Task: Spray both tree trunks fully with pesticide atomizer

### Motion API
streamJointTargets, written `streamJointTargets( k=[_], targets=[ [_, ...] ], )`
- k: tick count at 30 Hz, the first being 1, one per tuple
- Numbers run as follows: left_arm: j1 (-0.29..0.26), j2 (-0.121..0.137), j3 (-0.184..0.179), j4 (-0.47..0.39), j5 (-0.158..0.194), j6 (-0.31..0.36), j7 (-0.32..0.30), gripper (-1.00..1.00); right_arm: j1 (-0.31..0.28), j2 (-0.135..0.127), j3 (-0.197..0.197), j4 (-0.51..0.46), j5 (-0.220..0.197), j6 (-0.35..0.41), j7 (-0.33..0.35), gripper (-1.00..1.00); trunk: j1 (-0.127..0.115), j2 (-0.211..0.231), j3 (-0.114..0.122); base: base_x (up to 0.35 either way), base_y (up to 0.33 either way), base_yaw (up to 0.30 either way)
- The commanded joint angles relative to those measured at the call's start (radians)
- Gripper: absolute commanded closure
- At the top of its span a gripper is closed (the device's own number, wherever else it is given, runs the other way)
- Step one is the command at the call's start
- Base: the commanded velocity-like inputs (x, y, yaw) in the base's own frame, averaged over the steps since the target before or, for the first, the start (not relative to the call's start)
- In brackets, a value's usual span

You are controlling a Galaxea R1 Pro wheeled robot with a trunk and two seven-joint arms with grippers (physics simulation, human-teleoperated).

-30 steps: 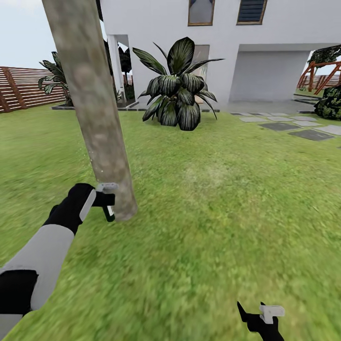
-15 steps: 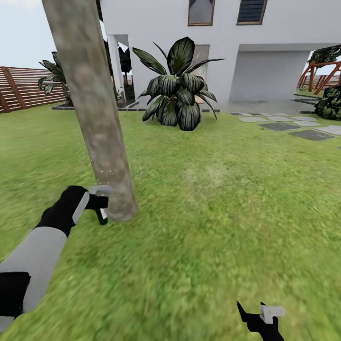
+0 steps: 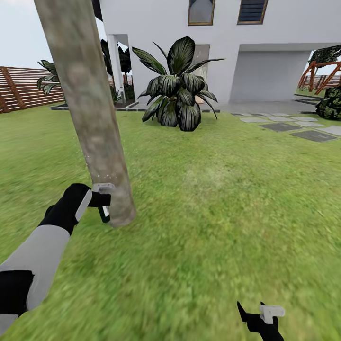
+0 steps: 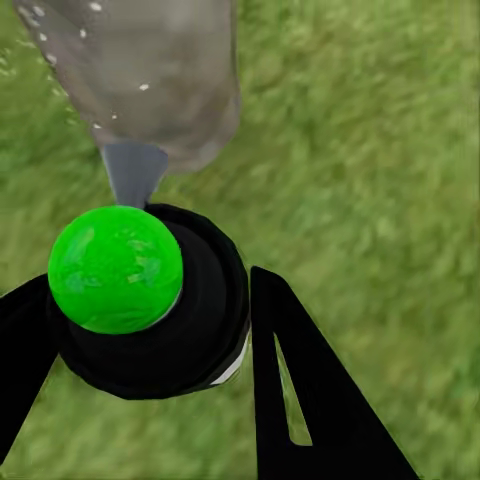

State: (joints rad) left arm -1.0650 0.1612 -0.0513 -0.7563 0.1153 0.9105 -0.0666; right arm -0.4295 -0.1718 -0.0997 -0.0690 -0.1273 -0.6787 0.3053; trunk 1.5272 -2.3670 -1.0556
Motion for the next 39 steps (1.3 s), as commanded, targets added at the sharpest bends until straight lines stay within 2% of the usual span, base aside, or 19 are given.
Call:
streamJointTargets(
  k=[1,4,7,9,12,14,15,16,20,21,23,26,28,29,30,32,39],
  targets=[
    [0.004,0.014,0.0,0.0,0.005,0.0,-0.001,1.0,0.0,0.0,0.0,0.0,0.0,0.0,0.0,-1.0,0.0,0.0,0.0,0.026,0.0,0.0],
    [0.015,0.031,-0.002,0.003,0.005,-0.006,-0.001,1.0,0.0,0.0,0.0,0.0,0.0,0.001,0.0,-1.0,0.0,0.0,0.0,0.008,0.0,0.0],
    [0.094,0.032,-0.004,0.005,0.005,-0.02,0.0,1.0,0.0,0.0,0.0,0.0,0.0,0.0,0.0,-1.0,0.0,0.0,0.0,0.0,0.0,0.0],
    [0.116,0.028,-0.004,0.01,0.005,-0.04,0.003,1.0,0.0,0.0,0.0,0.0,0.0,0.0,0.0,-1.0,0.0,0.0,0.0,0.0,0.0,0.0],
    [0.144,0.015,-0.003,0.014,0.006,-0.108,0.013,1.0,0.0,0.001,0.001,0.0,0.001,0.001,0.0,-1.0,0.0,0.0,0.0,0.0,0.0,0.0],
    [0.149,0.005,-0.002,0.05,0.008,-0.139,0.017,1.0,0.0,0.001,0.0,0.0,0.001,0.001,0.001,-1.0,0.0,0.0,0.0,0.0,0.0,0.0],
    [0.15,0.001,-0.002,0.077,0.007,-0.169,0.019,1.0,0.0,0.001,0.001,0.0,0.001,0.001,0.001,-1.0,0.0,0.0,0.0,0.0,0.0,0.0],
    [0.15,-0.004,0.0,0.118,0.007,-0.236,0.035,1.0,0.0,0.002,0.0,0.0,0.001,0.0,0.001,-1.0,0.0,0.0,0.0,0.0,0.0,0.0],
    [0.151,-0.028,0.007,0.266,0.019,-0.418,0.19,1.0,0.0,0.002,0.0,0.0,0.0,0.0,0.0,-1.0,0.0,0.0,0.0,0.0,0.0,0.0],
    [0.161,-0.038,0.007,0.302,0.021,-0.452,0.197,1.0,0.0,0.002,0.001,0.0,0.0,-0.001,0.0,-1.0,0.0,0.0,0.0,0.0,0.0,0.0],
    [0.195,-0.056,0.008,0.299,0.02,-0.464,0.197,1.0,0.0,0.002,0.0,0.0,-0.001,-0.001,0.0,-1.0,0.0,0.0,0.0,0.0,0.0,0.0],
    [0.231,-0.064,0.01,0.293,0.029,-0.469,0.196,1.0,0.0,0.0,0.0,0.0,-0.002,-0.001,0.0,-1.0,0.0,0.0,0.0,0.053,-0.026,0.0],
    [0.238,-0.065,0.011,0.296,0.077,-0.494,0.195,1.0,0.0,0.001,0.0,0.0,-0.001,-0.001,0.0,-1.0,0.0,0.0,0.0,0.183,-0.146,0.0],
    [0.249,-0.065,0.009,0.3,0.118,-0.543,0.201,1.0,0.0,0.001,0.0,0.0,0.0,-0.001,0.0,-1.0,0.0,0.0,0.0,0.225,-0.171,0.0],
    [0.258,-0.065,0.008,0.301,0.131,-0.568,0.204,1.0,0.0,0.001,0.0,0.0,-0.001,-0.001,0.0,-1.0,0.0,0.0,0.0,0.246,-0.17,0.0],
    [0.266,-0.065,0.007,0.302,0.14,-0.588,0.205,1.0,0.0,0.001,0.0,0.0,-0.001,-0.001,0.0,-1.0,0.0,0.0,0.0,0.261,-0.168,0.0],
    [0.273,-0.065,0.007,0.305,0.139,-0.587,0.205,1.0,0.0,0.002,0.0,0.0,0.0,-0.001,0.0,-1.0,0.0,0.0,0.0,0.254,-0.178,0.035]
  ],
)
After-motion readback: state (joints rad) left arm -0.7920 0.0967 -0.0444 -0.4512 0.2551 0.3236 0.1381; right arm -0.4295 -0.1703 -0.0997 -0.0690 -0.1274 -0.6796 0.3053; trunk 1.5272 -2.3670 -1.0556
